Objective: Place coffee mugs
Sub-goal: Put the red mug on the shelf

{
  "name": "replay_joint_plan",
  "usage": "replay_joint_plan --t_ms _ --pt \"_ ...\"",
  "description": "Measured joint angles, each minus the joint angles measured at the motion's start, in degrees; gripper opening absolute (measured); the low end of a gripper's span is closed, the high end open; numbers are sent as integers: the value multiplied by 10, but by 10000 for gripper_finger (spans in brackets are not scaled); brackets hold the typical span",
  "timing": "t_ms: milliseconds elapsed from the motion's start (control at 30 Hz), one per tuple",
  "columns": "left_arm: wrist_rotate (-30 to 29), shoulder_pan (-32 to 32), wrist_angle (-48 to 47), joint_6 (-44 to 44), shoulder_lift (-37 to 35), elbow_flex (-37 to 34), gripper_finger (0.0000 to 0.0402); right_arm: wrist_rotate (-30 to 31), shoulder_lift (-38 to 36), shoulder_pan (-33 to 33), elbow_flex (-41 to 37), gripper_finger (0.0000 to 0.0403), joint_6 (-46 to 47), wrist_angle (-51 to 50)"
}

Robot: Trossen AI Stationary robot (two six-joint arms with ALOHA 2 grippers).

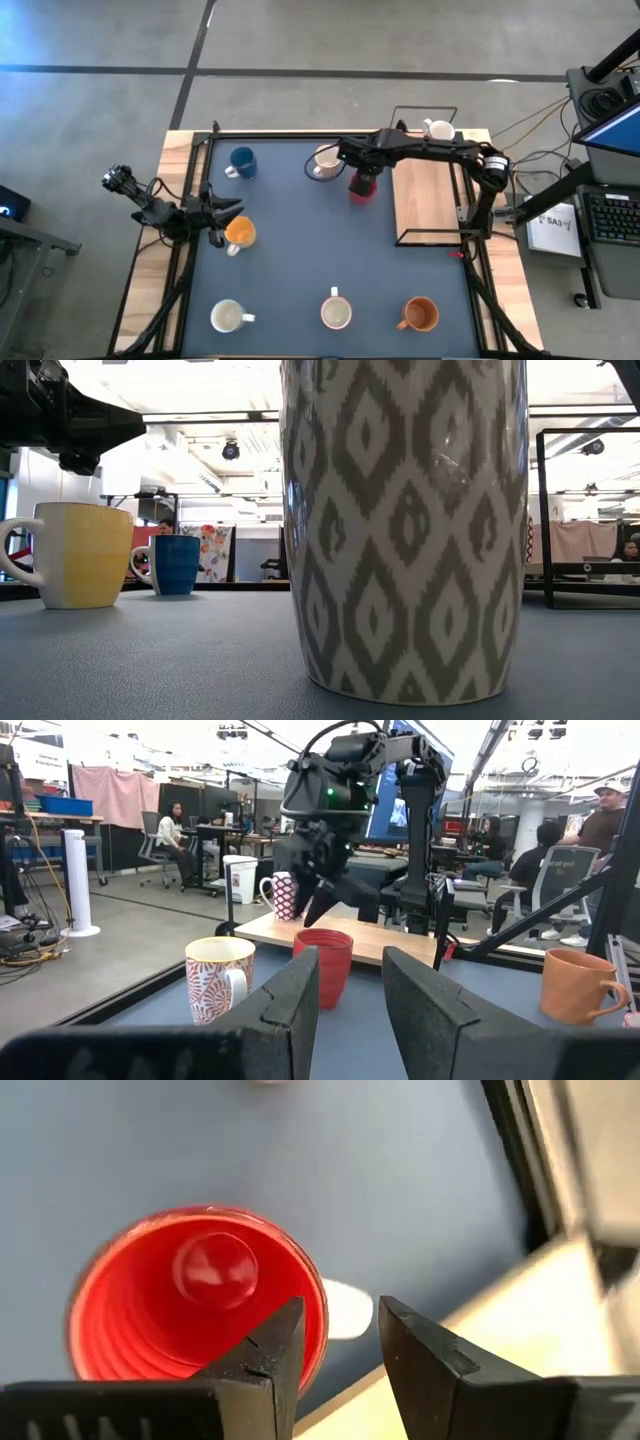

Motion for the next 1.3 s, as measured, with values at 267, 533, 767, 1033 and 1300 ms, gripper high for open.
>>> replay_joint_plan --t_ms 267,533,767,1033,1300 --pt "0 0 0 0 0 0 95 -72 0 0 -14 119 156 -44" --pt "0 0 0 0 0 0 95 -76 0 0 -24 126 228 -58" --pt "0 0 0 0 0 0 95 -94 0 0 -44 123 253 -54" --pt "0 0 0 0 0 0 95 -100 0 0 -89 104 238 -8" --pt "0 0 0 0 0 0 95 -101 0 -1 -93 35 172 23"
